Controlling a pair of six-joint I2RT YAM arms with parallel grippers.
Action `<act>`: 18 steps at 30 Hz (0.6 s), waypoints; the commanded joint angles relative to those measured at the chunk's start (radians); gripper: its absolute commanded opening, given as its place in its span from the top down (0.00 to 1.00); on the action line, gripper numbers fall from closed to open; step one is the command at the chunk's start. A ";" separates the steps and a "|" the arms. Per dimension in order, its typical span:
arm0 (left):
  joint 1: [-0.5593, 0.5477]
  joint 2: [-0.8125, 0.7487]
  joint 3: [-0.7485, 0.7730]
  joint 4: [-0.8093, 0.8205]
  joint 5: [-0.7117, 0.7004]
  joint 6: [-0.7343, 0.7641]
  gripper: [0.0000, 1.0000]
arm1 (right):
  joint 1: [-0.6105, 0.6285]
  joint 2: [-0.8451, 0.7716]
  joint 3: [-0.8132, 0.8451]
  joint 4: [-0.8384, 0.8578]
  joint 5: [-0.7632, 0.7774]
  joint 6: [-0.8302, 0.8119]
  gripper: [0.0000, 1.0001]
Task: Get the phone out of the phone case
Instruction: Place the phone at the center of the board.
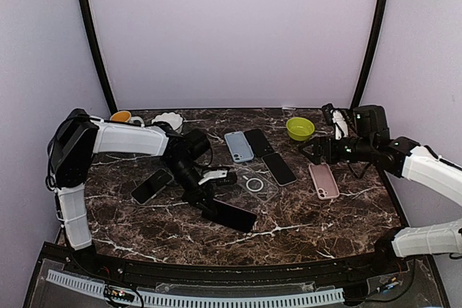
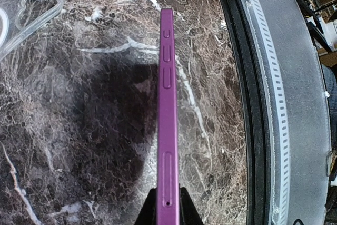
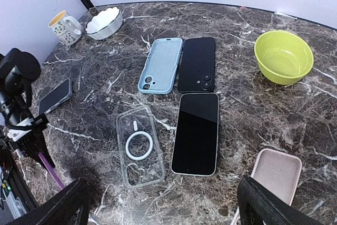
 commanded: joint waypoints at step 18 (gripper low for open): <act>0.082 0.130 0.078 0.094 -0.228 -0.193 0.78 | 0.019 -0.116 -0.044 0.094 0.019 0.034 0.01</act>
